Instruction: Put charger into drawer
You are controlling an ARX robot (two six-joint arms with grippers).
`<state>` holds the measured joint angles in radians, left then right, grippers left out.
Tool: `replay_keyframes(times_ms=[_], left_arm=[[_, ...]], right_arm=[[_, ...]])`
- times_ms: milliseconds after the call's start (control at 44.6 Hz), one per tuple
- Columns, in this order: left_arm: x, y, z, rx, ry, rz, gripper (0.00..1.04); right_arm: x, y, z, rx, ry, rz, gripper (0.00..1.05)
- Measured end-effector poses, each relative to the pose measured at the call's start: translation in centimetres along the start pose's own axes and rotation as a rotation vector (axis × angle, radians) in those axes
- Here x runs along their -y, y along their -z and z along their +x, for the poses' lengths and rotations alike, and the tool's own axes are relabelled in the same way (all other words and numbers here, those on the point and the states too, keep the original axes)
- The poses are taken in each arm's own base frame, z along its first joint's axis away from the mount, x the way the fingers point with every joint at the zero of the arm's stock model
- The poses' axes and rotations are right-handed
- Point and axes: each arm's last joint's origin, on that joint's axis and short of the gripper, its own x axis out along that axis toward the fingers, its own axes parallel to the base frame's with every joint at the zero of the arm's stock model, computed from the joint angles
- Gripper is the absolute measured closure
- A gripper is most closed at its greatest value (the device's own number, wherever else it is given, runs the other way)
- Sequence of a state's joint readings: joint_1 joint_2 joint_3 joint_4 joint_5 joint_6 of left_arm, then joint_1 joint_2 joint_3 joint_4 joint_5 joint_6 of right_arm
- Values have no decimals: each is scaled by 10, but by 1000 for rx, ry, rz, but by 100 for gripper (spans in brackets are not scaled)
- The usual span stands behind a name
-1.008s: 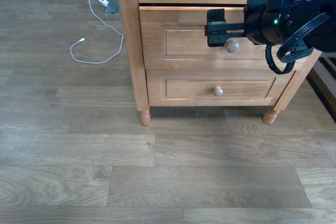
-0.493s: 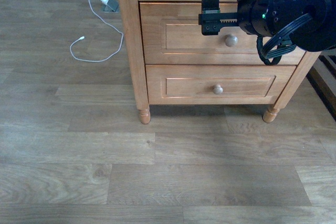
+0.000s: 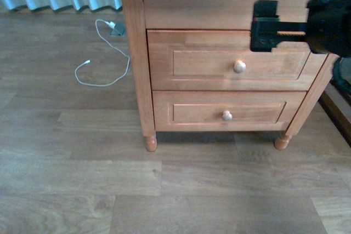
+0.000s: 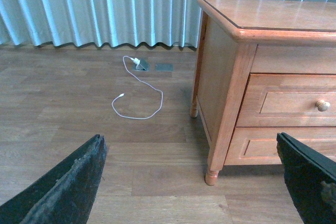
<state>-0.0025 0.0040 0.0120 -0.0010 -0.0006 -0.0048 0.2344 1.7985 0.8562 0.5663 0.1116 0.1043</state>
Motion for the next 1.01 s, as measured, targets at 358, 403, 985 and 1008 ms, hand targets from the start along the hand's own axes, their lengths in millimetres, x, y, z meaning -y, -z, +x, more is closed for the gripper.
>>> replay_keyframes(times_ms=[358,403,985,1008], left_arm=[[0,0,0,0,0,0,6],[0,0,0,0,0,0,6],[0,0,0,0,0,0,6],[0,0,0,0,0,0,6]], right_arm=[[35,-9,-119,52,-17,72,8],[40,-8,-138,63,-17,86,8],[59,26,-231,310,81,94,20],[59,27,-232,337,86,76,23]])
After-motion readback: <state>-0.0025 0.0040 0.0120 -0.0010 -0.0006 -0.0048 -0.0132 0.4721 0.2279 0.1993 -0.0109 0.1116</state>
